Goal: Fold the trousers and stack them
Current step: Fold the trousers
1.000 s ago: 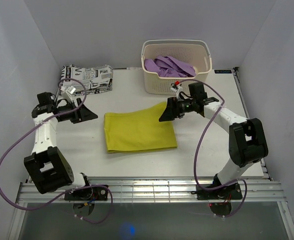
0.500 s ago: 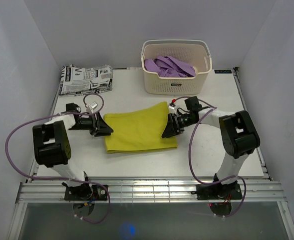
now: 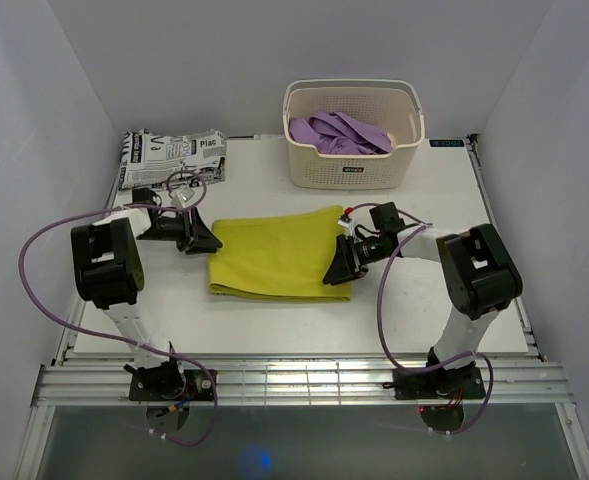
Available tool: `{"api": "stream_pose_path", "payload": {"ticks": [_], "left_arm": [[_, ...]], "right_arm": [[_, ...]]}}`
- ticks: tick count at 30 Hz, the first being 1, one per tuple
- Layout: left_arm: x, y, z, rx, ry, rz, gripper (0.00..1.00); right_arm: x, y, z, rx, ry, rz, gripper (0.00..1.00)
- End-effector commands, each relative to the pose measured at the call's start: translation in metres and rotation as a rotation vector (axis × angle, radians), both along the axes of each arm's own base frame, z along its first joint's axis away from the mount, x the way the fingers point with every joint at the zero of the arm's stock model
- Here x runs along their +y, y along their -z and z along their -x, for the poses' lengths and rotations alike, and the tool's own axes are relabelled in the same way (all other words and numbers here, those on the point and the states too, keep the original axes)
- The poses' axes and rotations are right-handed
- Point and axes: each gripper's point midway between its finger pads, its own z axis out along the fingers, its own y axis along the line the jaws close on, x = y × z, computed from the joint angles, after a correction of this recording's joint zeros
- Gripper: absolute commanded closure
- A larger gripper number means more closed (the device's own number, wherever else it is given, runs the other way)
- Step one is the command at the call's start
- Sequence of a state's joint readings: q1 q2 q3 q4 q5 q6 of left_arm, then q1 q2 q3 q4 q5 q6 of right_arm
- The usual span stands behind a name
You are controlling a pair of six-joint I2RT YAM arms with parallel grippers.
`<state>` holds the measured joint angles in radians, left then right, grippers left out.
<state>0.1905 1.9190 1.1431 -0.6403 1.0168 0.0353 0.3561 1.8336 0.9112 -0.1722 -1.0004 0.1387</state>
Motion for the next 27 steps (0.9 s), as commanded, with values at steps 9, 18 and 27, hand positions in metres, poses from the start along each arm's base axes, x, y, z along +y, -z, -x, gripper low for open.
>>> {"api": "stream_pose_path", "payload": {"ticks": [9, 18, 27], "left_arm": [[-0.029, -0.066, 0.084, -0.028, 0.046, 0.134, 0.50], [-0.020, -0.001, 0.080, 0.197, 0.013, 0.065, 0.53], [0.020, 0.048, 0.075, 0.304, -0.102, -0.043, 0.51]], "right_arm": [[-0.011, -0.068, 0.014, -0.200, 0.089, -0.061, 0.37], [-0.030, -0.006, 0.025, -0.081, 0.180, 0.098, 0.36], [-0.011, 0.045, 0.009, 0.045, 0.094, 0.214, 0.36]]}}
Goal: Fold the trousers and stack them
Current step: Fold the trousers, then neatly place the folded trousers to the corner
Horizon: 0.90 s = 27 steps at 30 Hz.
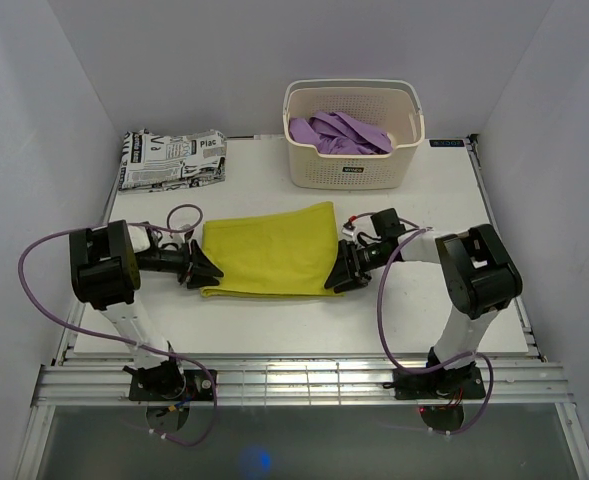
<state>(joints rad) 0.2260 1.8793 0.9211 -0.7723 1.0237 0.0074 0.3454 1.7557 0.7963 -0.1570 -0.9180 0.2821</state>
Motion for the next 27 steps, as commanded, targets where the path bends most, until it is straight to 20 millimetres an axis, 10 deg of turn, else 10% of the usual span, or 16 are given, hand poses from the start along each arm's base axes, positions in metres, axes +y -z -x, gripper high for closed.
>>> {"api": "stream_pose_path", "payload": {"ticks": [1, 5, 11, 17, 22, 27], "left_arm": [[0.036, 0.030, -0.012, -0.022, -0.051, -0.136, 0.51], [0.073, 0.028, -0.028, -0.077, -0.144, -0.154, 0.51], [0.101, -0.027, -0.061, -0.322, -0.121, -0.242, 0.39], [0.130, -0.069, -0.055, -0.430, -0.206, -0.526, 0.11], [0.128, -0.053, -0.018, -0.194, -0.377, -0.582, 0.02], [0.123, -0.042, -0.011, -0.075, -0.469, -0.551, 0.02]], "right_arm": [[0.010, 0.034, -0.013, -0.076, -0.037, 0.123, 0.36], [0.052, 0.015, -0.035, -0.187, -0.069, 0.079, 0.35], [0.080, -0.017, -0.044, -0.270, -0.091, 0.052, 0.29], [0.062, -0.065, -0.053, -0.445, -0.034, 0.113, 0.02], [0.036, -0.092, -0.069, -0.546, 0.109, 0.245, 0.10], [-0.002, -0.069, -0.073, -0.425, 0.278, 0.393, 0.10]]}}
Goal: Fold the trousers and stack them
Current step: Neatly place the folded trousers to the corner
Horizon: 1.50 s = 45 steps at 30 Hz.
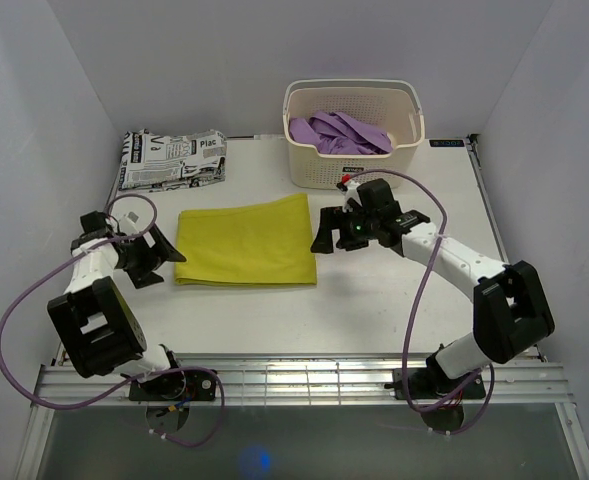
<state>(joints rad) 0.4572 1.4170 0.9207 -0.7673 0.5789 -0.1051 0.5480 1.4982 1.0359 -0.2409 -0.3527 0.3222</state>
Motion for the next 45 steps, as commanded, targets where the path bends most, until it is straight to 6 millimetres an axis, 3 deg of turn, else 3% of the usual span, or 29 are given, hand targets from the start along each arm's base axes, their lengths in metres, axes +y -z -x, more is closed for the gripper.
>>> {"api": "stream_pose_path", "payload": {"ticks": [1, 6, 9, 12, 15, 20, 23, 29, 30, 31, 36, 45], "left_arm": [[0.001, 0.012, 0.011, 0.109, -0.157, 0.024, 0.02], [-0.011, 0.030, 0.016, 0.193, -0.204, -0.021, 0.02], [-0.014, 0.041, 0.011, 0.211, -0.225, -0.060, 0.02], [-0.020, 0.049, 0.009, 0.225, -0.220, -0.092, 0.03], [-0.015, 0.058, 0.009, 0.243, -0.249, -0.137, 0.11], [-0.027, 0.072, 0.004, 0.253, -0.244, -0.137, 0.17], [-0.023, 0.082, 0.003, 0.274, -0.263, -0.164, 0.22], [-0.022, 0.094, -0.001, 0.292, -0.279, -0.164, 0.45], [-0.020, 0.097, -0.001, 0.288, -0.283, -0.172, 0.52], [-0.019, 0.098, -0.001, 0.288, -0.283, -0.176, 0.68], [-0.019, 0.103, -0.001, 0.288, -0.296, -0.169, 0.97], [-0.016, 0.095, -0.001, 0.266, -0.316, -0.168, 1.00]], "right_arm": [[-0.036, 0.025, -0.002, 0.099, 0.160, 0.085, 0.10], [-0.046, 0.045, -0.012, 0.126, 0.293, 0.140, 0.10], [-0.041, 0.061, -0.017, 0.152, 0.306, 0.150, 0.10], [-0.031, 0.073, -0.016, 0.177, 0.302, 0.151, 0.10], [-0.024, 0.084, -0.019, 0.194, 0.301, 0.156, 0.10], [0.000, 0.085, -0.025, 0.184, 0.264, 0.116, 0.10], [0.011, 0.090, -0.023, 0.191, 0.259, 0.121, 0.10], [0.025, 0.104, -0.022, 0.196, 0.262, 0.125, 0.10], [0.026, 0.106, -0.021, 0.204, 0.256, 0.124, 0.10], [0.028, 0.106, -0.020, 0.207, 0.251, 0.121, 0.10], [0.040, 0.113, -0.012, 0.231, 0.232, 0.113, 0.10], [0.043, 0.125, 0.001, 0.291, 0.278, 0.122, 0.10]]}}
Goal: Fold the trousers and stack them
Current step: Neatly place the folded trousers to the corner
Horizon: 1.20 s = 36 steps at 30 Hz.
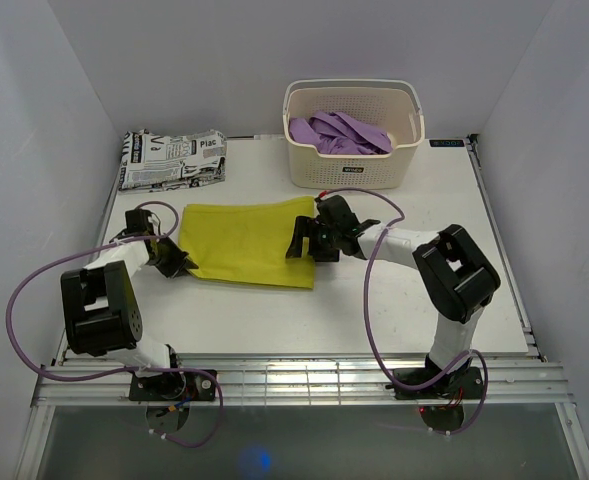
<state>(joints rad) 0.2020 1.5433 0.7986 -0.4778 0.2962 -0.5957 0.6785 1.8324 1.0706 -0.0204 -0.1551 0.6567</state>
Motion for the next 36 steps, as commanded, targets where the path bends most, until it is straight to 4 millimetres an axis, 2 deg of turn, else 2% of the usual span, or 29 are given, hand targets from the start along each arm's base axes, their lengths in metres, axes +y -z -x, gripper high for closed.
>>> {"api": "stream_pose_path", "payload": {"ticks": [1, 2, 6, 8, 9, 12, 18, 20, 21, 23, 26, 27, 28, 29, 31, 32, 33, 35, 36], "left_arm": [[0.022, 0.029, 0.023, 0.093, -0.044, -0.124, 1.00], [0.023, 0.028, 0.023, 0.088, -0.046, -0.128, 1.00], [0.025, 0.024, 0.023, 0.084, -0.062, -0.120, 1.00], [0.026, 0.022, 0.022, 0.071, -0.071, -0.115, 1.00], [0.025, 0.023, 0.023, 0.073, -0.070, -0.106, 1.00], [0.024, 0.022, 0.022, 0.055, -0.065, -0.107, 1.00], [0.023, 0.018, 0.025, 0.036, -0.069, -0.104, 1.00], [0.023, 0.018, 0.024, 0.028, -0.069, -0.105, 1.00], [0.022, 0.018, 0.024, 0.027, -0.067, -0.105, 1.00], [0.023, 0.017, 0.024, 0.021, -0.068, -0.106, 1.00], [0.023, 0.014, 0.024, 0.011, -0.073, -0.107, 1.00], [0.023, 0.013, 0.025, 0.008, -0.073, -0.109, 1.00], [0.023, 0.012, 0.024, 0.003, -0.075, -0.113, 1.00], [0.025, 0.012, 0.025, 0.000, -0.074, -0.118, 1.00], [0.028, 0.008, 0.022, -0.012, -0.075, -0.127, 1.00], [0.029, 0.007, 0.021, -0.011, -0.070, -0.135, 1.00], [0.034, 0.003, 0.017, -0.028, -0.050, -0.165, 1.00], [0.039, -0.002, 0.013, -0.050, -0.017, -0.200, 1.00], [0.039, -0.006, 0.011, -0.078, 0.068, -0.219, 1.00]], "right_arm": [[-0.011, 0.032, 0.022, 0.108, 0.040, 0.073, 0.10], [-0.012, 0.032, 0.027, 0.129, 0.060, 0.067, 0.10], [-0.036, 0.034, 0.045, 0.193, 0.123, 0.150, 0.08], [-0.048, 0.032, 0.057, 0.221, 0.140, 0.177, 0.08], [-0.055, 0.038, 0.068, 0.253, 0.146, 0.186, 0.08], [-0.057, 0.044, 0.082, 0.283, 0.157, 0.167, 0.08], [-0.040, 0.051, 0.091, 0.290, 0.143, 0.130, 0.02], [-0.034, 0.056, 0.101, 0.306, 0.147, 0.137, 0.01], [-0.032, 0.058, 0.104, 0.309, 0.149, 0.144, 0.07], [-0.025, 0.060, 0.107, 0.304, 0.146, 0.151, 0.11], [-0.017, 0.059, 0.096, 0.278, 0.154, 0.156, 0.23], [-0.015, 0.058, 0.092, 0.262, 0.153, 0.159, 0.33], [-0.015, 0.058, 0.091, 0.257, 0.151, 0.170, 0.39], [-0.012, 0.054, 0.086, 0.240, 0.147, 0.171, 0.51], [-0.013, 0.051, 0.085, 0.235, 0.143, 0.187, 0.61], [-0.012, 0.045, 0.083, 0.221, 0.139, 0.182, 0.67], [-0.013, 0.040, 0.073, 0.170, 0.143, 0.197, 0.77], [-0.011, 0.025, 0.062, 0.103, 0.125, 0.194, 0.89], [-0.008, 0.014, 0.051, 0.037, 0.104, 0.197, 0.92]]}}
